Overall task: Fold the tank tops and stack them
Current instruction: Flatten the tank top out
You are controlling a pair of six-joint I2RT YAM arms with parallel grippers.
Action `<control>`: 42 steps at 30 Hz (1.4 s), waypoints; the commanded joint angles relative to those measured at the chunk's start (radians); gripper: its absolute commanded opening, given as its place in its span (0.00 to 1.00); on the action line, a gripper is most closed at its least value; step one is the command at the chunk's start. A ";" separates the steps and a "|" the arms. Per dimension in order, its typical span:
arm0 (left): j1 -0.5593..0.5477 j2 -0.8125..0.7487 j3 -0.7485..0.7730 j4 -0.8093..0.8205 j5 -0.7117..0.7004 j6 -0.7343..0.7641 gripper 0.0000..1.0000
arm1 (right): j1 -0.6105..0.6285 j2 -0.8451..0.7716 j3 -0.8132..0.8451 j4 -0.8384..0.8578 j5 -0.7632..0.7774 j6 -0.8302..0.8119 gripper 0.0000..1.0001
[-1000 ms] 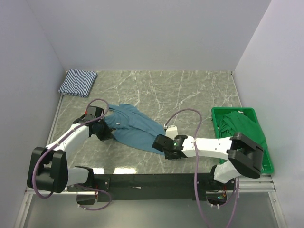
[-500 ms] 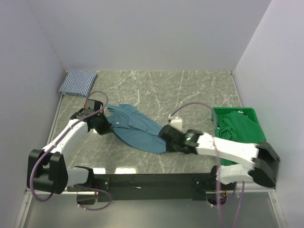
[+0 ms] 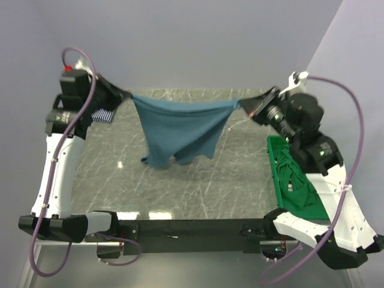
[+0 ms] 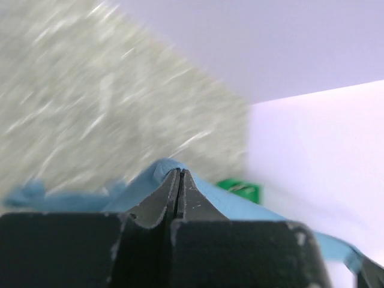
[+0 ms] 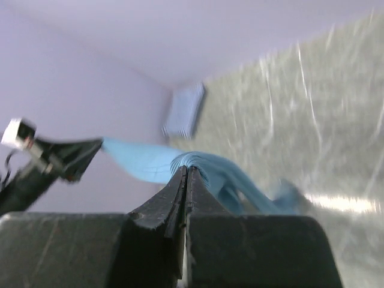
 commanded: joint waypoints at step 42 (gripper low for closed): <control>0.074 0.751 0.962 0.580 0.390 -0.374 0.00 | -0.348 0.813 1.088 0.227 -0.519 -0.014 0.00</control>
